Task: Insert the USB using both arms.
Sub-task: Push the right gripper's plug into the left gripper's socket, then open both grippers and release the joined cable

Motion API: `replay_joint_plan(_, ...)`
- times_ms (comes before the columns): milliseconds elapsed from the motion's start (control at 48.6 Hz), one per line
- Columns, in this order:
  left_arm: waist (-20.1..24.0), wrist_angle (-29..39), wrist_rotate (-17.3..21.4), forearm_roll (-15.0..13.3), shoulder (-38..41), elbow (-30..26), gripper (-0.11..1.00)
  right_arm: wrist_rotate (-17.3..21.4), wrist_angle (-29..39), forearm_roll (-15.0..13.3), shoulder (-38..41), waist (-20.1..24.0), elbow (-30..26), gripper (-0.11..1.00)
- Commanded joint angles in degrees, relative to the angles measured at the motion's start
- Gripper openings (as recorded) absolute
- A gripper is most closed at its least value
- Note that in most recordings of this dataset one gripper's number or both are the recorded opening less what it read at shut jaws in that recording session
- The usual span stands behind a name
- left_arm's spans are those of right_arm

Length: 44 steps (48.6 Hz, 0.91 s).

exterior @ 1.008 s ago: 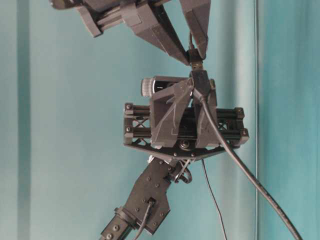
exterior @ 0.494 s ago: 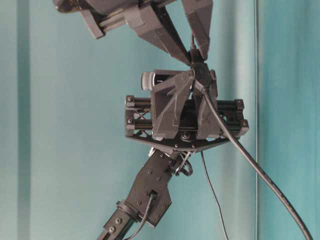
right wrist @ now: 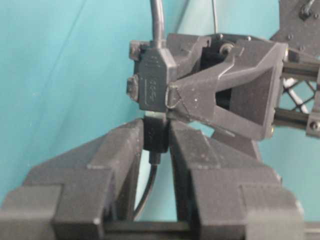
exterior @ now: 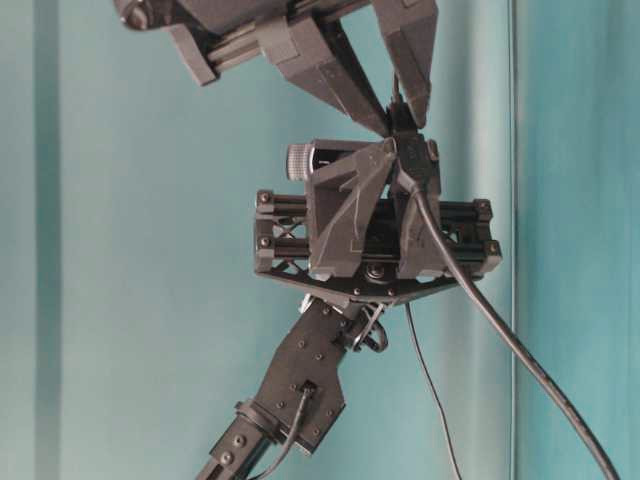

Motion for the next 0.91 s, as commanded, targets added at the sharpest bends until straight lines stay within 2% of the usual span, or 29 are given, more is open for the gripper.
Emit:
replay_joint_plan(0, 1.41, -0.18, -0.70, -0.62, -1.32, -1.93, 0.22, 1.85, 1.85, -0.44, -0.44, -0.09, -1.05, 0.20)
replay_joint_plan(144, 1.23, -0.18, -0.70, -0.62, -1.49, -1.93, 0.22, 5.54, 2.46, -0.44, -0.44, -1.14, -1.05, 0.20)
replay_joint_plan(309, 1.23, -0.18, -0.70, -0.53, -1.58, -2.02, 0.22, 6.50, 2.11, -0.44, -0.44, -1.05, -0.79, 0.21)
replay_joint_plan(350, 1.23, -0.26, -0.70, -0.62, -1.58, -2.11, 0.22, 6.68, 2.11, -0.44, -0.44, -1.05, -0.79, 0.27)
replay_joint_plan(514, 1.14, -0.35, -0.79, -0.53, -1.67, -2.11, 0.22, 7.47, 3.16, -0.44, -0.44, -0.97, -1.05, 0.73)
replay_joint_plan(555, 1.14, -0.35, -0.79, -0.62, -1.67, -2.02, 0.22, 7.65, 3.87, -0.44, -0.44, -0.79, -1.05, 0.74)
replay_joint_plan(658, 1.14, -0.70, -0.79, -0.18, -1.93, -1.49, 0.22, 8.09, 6.86, -0.35, -0.70, 0.44, -1.14, 0.70)
replay_joint_plan(802, 1.14, -3.69, -0.97, 4.75, -3.43, 0.35, 0.22, 11.34, 9.40, 0.62, -3.25, 3.52, -0.97, 0.70)
replay_joint_plan(885, 1.14, -6.77, -1.14, 8.35, -4.83, 1.49, 0.22, 15.38, 9.49, 2.55, -6.15, 5.36, -0.70, 0.70)
